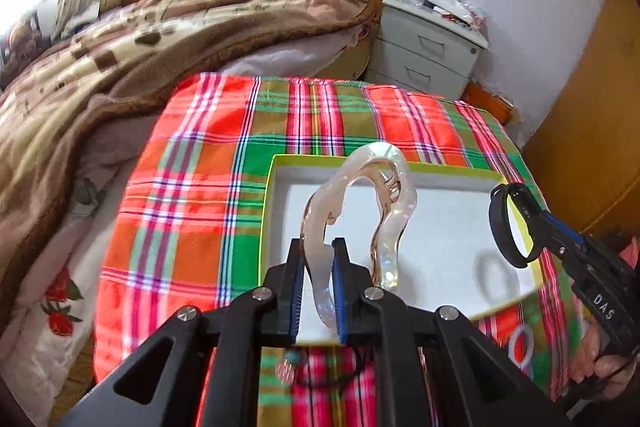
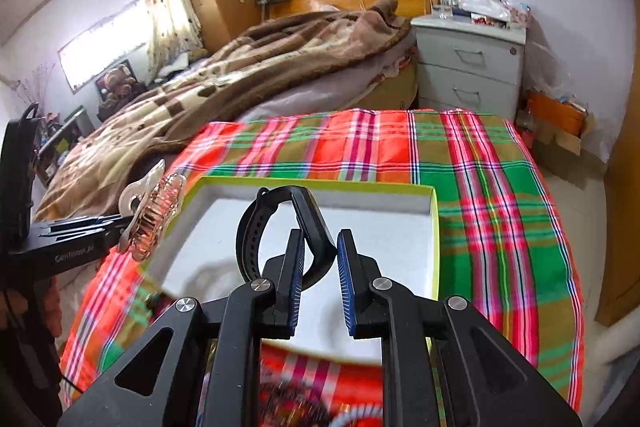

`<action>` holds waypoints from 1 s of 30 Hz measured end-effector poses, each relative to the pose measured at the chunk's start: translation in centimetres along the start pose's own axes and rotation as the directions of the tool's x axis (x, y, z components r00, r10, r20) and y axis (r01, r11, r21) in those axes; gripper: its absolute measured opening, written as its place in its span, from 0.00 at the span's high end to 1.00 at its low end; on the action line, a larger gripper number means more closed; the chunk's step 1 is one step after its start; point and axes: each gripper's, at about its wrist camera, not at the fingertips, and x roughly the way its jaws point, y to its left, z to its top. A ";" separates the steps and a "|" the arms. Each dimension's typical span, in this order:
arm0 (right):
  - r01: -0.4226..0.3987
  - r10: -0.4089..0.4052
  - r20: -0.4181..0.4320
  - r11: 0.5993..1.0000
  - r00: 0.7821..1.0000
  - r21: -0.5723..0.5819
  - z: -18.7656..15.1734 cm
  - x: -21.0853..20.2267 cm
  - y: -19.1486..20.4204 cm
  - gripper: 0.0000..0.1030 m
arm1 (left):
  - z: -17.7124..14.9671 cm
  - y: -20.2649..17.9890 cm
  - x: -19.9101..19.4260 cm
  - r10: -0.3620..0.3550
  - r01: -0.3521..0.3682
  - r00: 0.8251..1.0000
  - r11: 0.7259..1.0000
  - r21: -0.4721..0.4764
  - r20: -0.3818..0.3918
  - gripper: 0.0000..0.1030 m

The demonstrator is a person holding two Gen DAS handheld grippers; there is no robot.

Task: Organize jewelry
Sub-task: 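Lower the claw clip into the box with the left tool while the right tool drops the black band in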

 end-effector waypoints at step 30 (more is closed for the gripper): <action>0.047 -0.044 -0.158 0.999 0.987 0.016 1.2 8.5 -2.4 0.83 | 2.1 -1.4 8.0 0.057 -0.053 0.992 0.998 0.040 -0.113 0.84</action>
